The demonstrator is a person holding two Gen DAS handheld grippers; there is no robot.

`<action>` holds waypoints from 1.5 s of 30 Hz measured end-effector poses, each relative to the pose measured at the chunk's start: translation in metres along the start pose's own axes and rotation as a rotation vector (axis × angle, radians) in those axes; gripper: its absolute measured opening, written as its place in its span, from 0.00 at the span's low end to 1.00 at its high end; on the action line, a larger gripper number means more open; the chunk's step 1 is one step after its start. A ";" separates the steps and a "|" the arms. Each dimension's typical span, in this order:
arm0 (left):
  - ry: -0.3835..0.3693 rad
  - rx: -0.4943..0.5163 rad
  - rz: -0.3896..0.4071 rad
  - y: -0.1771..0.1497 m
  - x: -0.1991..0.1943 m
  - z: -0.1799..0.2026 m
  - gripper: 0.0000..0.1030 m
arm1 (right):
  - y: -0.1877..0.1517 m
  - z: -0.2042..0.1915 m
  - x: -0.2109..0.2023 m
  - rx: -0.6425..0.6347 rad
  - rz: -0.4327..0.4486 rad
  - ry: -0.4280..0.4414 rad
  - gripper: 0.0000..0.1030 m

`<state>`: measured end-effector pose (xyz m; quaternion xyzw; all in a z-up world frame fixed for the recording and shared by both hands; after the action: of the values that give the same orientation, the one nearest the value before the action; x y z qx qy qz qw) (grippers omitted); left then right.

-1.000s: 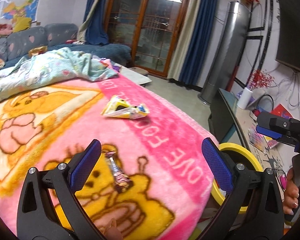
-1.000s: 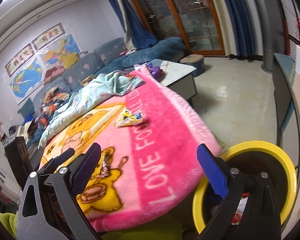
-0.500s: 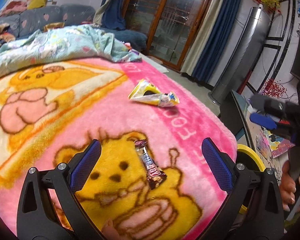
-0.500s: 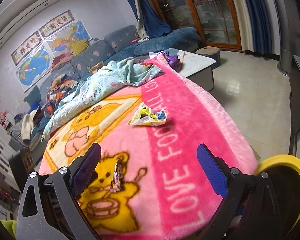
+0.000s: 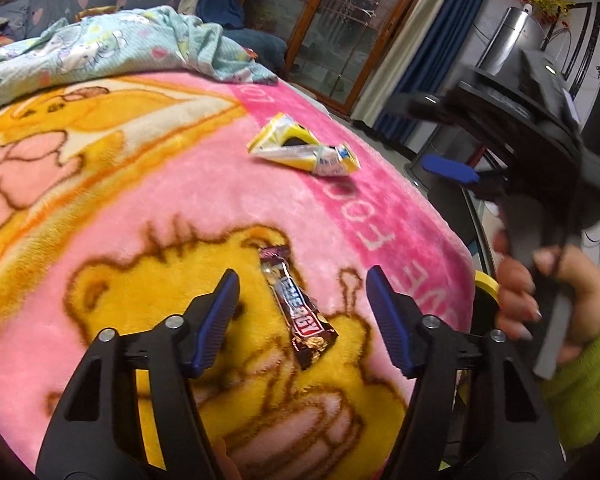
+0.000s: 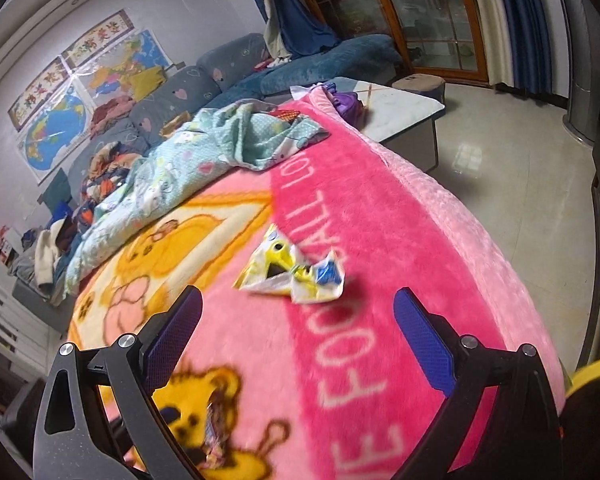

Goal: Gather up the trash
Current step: 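Grasp the chocolate bar with the left tool while the right tool grasps the yellow wrapper, then carry the chocolate bar and yellow wrapper over the bin and open both tools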

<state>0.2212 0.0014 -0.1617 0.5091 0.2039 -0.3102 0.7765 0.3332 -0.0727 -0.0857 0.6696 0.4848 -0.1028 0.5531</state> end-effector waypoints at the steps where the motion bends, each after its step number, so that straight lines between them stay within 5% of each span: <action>1: -0.002 0.003 -0.006 0.000 0.002 0.001 0.55 | 0.001 0.002 0.007 0.003 -0.010 -0.006 0.91; 11: 0.013 0.010 -0.064 -0.015 0.020 -0.003 0.42 | -0.001 0.010 0.066 0.034 -0.104 -0.027 0.86; 14: 0.016 0.013 -0.064 -0.016 0.020 -0.003 0.38 | 0.000 0.012 0.078 0.049 -0.117 -0.031 0.78; 19: 0.017 0.008 -0.063 -0.017 0.020 -0.006 0.25 | -0.007 0.011 0.088 0.075 -0.146 0.001 0.46; 23: 0.007 0.002 -0.064 -0.016 0.021 -0.007 0.17 | -0.009 0.005 0.078 0.049 -0.119 -0.005 0.37; 36: -0.035 -0.001 -0.037 -0.012 0.009 0.000 0.11 | -0.017 0.003 0.012 -0.018 -0.008 -0.033 0.37; 45: -0.049 0.034 0.034 0.003 -0.015 0.017 0.11 | -0.023 0.016 -0.037 0.044 0.020 -0.011 0.37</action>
<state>0.2128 -0.0090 -0.1435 0.5178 0.1707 -0.3127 0.7778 0.3034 -0.1082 -0.0816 0.6858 0.4728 -0.1116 0.5419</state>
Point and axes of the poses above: each gripper's, at about its wrist camera, not at the fingertips, and x roughly the way its jaws point, z to its right, y to its top, the point moved 10 cm from there along x, roughly the way its jaws point, and after that the axes turned 4 degrees about -y, right-handed, at the moved point
